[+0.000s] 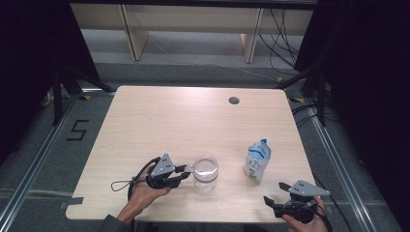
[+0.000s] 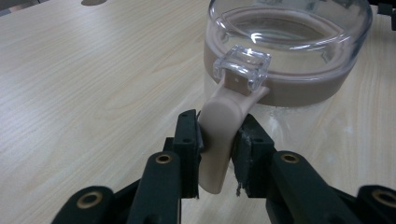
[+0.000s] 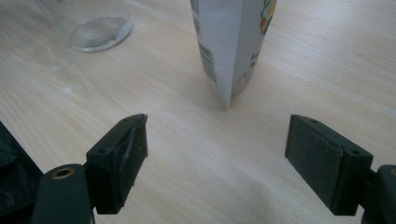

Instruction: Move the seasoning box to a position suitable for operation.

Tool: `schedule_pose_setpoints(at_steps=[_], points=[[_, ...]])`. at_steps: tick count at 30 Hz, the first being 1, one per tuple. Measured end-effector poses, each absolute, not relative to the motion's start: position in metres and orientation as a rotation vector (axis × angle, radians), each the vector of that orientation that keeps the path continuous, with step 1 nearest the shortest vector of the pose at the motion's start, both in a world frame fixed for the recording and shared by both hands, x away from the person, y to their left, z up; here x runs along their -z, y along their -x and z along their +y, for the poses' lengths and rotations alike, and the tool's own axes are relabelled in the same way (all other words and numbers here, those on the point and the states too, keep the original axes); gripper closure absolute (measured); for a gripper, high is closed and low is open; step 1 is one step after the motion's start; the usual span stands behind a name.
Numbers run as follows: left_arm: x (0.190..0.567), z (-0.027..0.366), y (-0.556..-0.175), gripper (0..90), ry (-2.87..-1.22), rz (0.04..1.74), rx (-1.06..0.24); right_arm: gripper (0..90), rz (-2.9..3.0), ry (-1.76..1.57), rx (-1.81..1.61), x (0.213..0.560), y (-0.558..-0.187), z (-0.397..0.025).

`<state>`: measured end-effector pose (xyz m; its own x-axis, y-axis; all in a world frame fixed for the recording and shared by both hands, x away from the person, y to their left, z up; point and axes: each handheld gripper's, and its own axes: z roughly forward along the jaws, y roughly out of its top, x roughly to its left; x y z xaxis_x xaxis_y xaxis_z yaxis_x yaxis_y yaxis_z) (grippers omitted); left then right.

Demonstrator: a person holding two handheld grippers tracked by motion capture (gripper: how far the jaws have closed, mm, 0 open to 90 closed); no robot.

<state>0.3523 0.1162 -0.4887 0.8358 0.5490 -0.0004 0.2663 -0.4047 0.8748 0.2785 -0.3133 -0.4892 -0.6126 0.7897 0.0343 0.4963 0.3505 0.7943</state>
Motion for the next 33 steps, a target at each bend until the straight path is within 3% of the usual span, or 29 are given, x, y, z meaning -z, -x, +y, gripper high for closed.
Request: schedule_pose_setpoints(at_steps=[14, 33], points=[[0.486, 0.120, -0.347, 50.4, -2.002, 0.629, -0.355, 21.8, 2.272, -1.137, -1.161, 0.490, -0.279, -0.313], [0.480, 0.128, -0.335, 38.9, -1.974, 0.684, -0.298, 21.8, 2.273, -1.172, -1.151, 0.489, -0.277, -0.312]])
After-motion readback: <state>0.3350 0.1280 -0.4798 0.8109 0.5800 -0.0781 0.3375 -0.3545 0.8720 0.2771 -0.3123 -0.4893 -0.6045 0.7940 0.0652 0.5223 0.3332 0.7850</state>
